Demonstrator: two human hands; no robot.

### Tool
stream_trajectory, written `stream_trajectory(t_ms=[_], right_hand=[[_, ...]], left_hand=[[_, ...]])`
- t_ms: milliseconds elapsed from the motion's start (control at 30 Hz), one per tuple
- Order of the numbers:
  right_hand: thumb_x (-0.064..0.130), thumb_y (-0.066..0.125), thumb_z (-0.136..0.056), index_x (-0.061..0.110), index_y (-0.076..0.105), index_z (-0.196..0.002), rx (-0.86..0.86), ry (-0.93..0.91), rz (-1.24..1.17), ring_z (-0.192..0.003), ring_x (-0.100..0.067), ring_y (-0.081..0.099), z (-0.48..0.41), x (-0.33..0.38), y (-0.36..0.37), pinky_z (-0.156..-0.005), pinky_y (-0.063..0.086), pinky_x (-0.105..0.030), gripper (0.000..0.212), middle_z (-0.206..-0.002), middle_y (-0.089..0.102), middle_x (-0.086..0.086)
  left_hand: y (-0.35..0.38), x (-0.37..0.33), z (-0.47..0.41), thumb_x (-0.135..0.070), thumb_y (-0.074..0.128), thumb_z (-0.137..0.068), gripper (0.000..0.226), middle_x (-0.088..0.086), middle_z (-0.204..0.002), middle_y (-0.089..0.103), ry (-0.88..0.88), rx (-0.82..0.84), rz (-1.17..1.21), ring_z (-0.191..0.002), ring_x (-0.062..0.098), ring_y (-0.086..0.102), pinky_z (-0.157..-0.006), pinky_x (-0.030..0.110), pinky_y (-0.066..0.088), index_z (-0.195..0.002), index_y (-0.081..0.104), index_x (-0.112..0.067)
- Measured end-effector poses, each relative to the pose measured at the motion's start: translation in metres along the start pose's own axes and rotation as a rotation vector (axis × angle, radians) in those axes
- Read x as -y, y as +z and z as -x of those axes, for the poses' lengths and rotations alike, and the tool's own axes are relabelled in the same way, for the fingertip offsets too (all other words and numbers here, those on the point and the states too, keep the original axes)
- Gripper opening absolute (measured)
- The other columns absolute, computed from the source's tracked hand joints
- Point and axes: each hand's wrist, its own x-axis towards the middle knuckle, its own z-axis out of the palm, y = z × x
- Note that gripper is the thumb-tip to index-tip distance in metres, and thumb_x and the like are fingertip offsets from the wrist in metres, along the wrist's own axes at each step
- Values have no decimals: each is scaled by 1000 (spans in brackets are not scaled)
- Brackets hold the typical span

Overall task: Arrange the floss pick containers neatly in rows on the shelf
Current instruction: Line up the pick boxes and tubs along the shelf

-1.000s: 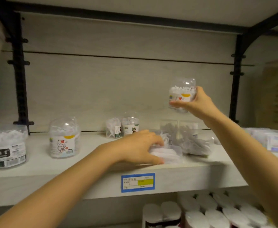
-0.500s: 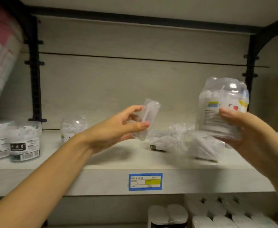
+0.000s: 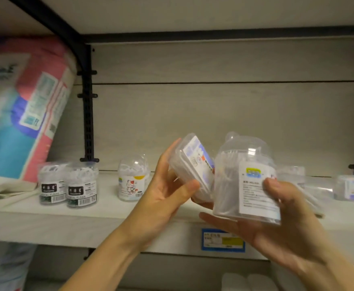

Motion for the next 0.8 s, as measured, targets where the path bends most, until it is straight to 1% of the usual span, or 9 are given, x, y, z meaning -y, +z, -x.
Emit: stream_trajectory(t_ms=[67,100,167,300,367,467,567,667,800], right_hand=[[27,79,-65,3,65,-114,118,75,-46,-112,-31,60,-7,-2,0,-100,42,-51,56,-121,63,-20],[30,90,-41,7,74,-98,66,15,50,-99,-29,67,-7,-2,-1,-88,53,-46,63,-109,69,-18],[34,92,-20,12,78,-79,-24,-19,232,-80,-23,72,-4,1,3,-68,59,-32,65,-92,74,-14],[41,91,-22,17,78,-79,4,-5,410,-76,-20,73,-1,4,6,-59,56,-21,63,-87,75,-11],[43,90,-23,15,77,-84,-1,-28,489,-77,-21,72,0,11,1,-60,56,-22,68,-89,75,-12],[45,91,-22,6,66,-103,-73,-49,643,-83,-25,72,1,27,-12,-62,56,-23,94,-96,73,-15],[52,89,-19,15,64,-105,-131,-45,794,-86,-22,72,0,42,-20,-62,56,-20,97,-97,74,-8],[62,84,-19,29,59,-109,-181,-36,899,-88,-15,71,-1,50,-24,-62,56,-20,99,-98,74,2],[65,83,-17,33,59,-106,-230,-40,934,-86,-12,71,2,52,-31,-65,56,-23,98,-97,74,4]], left_hand=[[-7,0,3,-23,67,-77,75,-7,-131,58,-9,23,-128,-124,11,52,-96,23,45,-141,30,-34],[-9,0,4,-24,64,-78,71,-8,-131,58,-26,34,-156,-124,11,52,-100,25,44,-141,32,-32],[-9,-1,7,-30,61,-78,61,-7,-127,61,-57,45,-198,-119,11,56,-100,26,45,-135,41,-25],[-4,-4,5,-24,62,-85,27,4,-109,69,-80,-62,-262,-99,15,67,-87,27,54,-107,54,-9],[-9,-7,-2,-17,57,-84,33,9,-100,70,-89,-131,-233,-83,16,69,-74,24,56,-109,49,4],[-20,-23,-16,-11,51,-89,28,6,-92,70,-145,-159,-315,-74,12,65,-65,21,55,-114,54,1],[-31,-38,-32,-15,51,-91,27,2,-102,68,-224,-42,-487,-89,10,63,-76,20,52,-116,61,-12],[-33,-51,-46,-20,57,-89,27,2,-101,70,-289,77,-646,-83,5,63,-73,19,49,-115,61,-15],[-26,-65,-58,-20,62,-84,31,20,-112,68,-339,232,-787,-93,23,62,-92,50,44,-113,62,-7]])
